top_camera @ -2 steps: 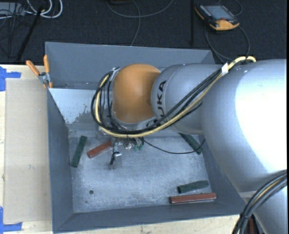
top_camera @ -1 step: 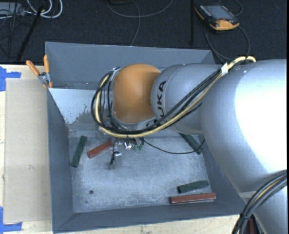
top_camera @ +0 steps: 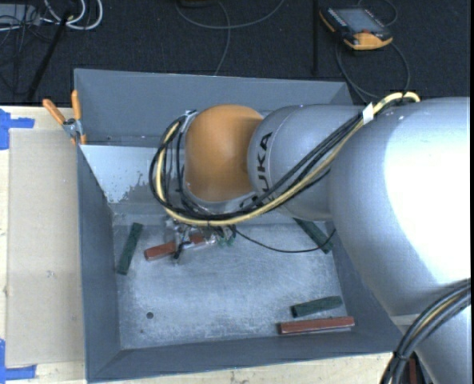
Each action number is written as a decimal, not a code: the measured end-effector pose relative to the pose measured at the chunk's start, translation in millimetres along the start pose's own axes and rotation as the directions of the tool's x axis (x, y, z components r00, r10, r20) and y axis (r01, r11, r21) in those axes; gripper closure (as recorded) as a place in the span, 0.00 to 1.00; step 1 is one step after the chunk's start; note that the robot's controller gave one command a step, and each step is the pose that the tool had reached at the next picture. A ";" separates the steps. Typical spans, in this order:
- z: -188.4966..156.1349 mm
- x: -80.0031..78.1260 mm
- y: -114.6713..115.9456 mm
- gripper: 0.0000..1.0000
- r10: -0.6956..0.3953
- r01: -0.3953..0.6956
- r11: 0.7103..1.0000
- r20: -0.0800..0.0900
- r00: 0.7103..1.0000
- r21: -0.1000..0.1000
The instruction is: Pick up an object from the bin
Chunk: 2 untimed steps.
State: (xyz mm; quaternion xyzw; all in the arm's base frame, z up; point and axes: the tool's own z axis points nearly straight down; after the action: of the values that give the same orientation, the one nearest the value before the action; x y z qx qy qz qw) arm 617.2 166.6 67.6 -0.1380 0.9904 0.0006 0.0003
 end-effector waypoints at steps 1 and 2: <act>-4.5 -0.5 -0.1 1.00 0.002 -0.002 1.000 0.001 1.000 0.000; -106.6 -3.0 0.3 1.00 0.003 -0.003 1.000 0.010 1.000 0.001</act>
Offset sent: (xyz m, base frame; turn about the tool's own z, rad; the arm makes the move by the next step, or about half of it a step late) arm 0.0000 0.0002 0.0048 0.0000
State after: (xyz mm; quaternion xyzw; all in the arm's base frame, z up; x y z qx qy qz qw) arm 619.9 167.6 174.2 -0.1363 0.9906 0.0007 0.0053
